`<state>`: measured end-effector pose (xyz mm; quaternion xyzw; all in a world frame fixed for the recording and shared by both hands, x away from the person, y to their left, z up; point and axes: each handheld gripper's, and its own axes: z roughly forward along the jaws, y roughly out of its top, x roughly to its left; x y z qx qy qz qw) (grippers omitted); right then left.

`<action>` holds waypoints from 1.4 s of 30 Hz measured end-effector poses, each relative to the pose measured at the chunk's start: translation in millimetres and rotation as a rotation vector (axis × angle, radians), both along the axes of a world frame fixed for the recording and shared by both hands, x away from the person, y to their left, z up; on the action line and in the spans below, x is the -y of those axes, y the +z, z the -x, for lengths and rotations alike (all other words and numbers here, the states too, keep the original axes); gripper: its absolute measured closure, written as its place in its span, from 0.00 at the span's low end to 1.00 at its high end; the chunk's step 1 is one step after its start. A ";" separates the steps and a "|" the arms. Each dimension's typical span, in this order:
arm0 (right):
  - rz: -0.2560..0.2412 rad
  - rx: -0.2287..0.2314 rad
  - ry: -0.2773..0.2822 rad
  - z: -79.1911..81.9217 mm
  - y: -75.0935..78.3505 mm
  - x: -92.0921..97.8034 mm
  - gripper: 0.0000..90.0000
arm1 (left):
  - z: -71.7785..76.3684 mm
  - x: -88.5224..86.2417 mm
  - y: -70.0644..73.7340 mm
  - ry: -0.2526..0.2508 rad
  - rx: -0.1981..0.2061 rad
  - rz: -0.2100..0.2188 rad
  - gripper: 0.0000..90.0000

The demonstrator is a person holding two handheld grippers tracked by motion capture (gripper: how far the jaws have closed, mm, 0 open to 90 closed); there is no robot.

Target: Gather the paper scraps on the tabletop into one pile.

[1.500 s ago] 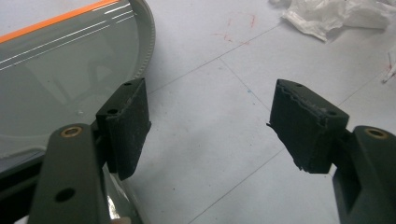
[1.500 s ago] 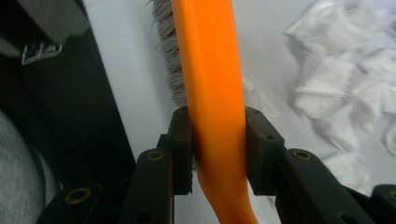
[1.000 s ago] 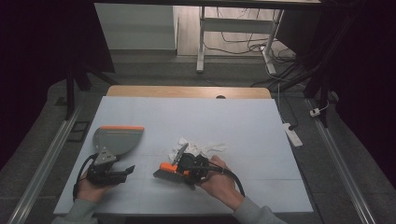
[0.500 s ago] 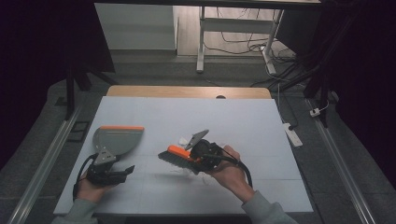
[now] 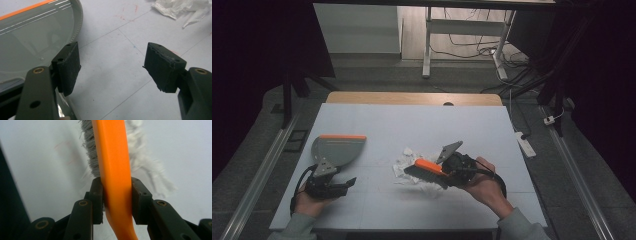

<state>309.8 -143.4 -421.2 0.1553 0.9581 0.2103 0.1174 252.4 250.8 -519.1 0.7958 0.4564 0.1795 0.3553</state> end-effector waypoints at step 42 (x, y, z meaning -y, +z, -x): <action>0.055 0.026 -0.489 -70.4 -7.4 37.1 0.74 | 0.2 0.4 -0.4 0.000 0.000 -0.001 0.33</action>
